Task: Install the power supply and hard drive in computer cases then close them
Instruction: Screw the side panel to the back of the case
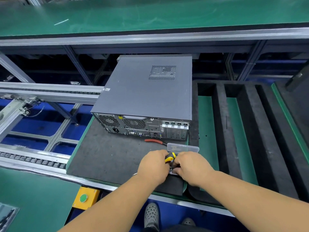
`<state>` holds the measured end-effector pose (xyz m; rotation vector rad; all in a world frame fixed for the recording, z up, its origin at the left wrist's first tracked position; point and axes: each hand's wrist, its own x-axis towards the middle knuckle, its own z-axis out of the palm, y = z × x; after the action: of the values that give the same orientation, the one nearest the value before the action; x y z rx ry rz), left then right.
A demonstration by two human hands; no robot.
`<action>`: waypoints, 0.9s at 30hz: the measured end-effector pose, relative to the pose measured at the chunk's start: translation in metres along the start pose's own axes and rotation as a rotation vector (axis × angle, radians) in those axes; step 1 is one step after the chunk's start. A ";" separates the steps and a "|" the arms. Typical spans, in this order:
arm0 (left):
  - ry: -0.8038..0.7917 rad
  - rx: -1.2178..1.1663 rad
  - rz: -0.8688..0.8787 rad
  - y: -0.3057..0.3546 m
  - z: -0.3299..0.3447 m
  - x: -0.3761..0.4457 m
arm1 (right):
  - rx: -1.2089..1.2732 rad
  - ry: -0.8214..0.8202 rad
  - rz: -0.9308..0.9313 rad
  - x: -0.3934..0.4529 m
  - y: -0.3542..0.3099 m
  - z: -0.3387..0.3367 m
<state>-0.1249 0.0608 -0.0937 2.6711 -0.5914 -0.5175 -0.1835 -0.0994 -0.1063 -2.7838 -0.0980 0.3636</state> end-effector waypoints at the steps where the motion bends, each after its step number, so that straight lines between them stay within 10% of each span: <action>1: 0.010 0.008 -0.005 0.001 0.002 0.000 | -0.008 0.002 0.004 0.000 -0.001 0.000; 27: 0.077 0.063 -0.052 0.008 0.027 0.013 | 0.430 0.271 0.317 -0.048 0.013 0.000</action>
<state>-0.1276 0.0412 -0.1176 2.7579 -0.5262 -0.4149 -0.2294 -0.1169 -0.0987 -2.3868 0.4374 0.0633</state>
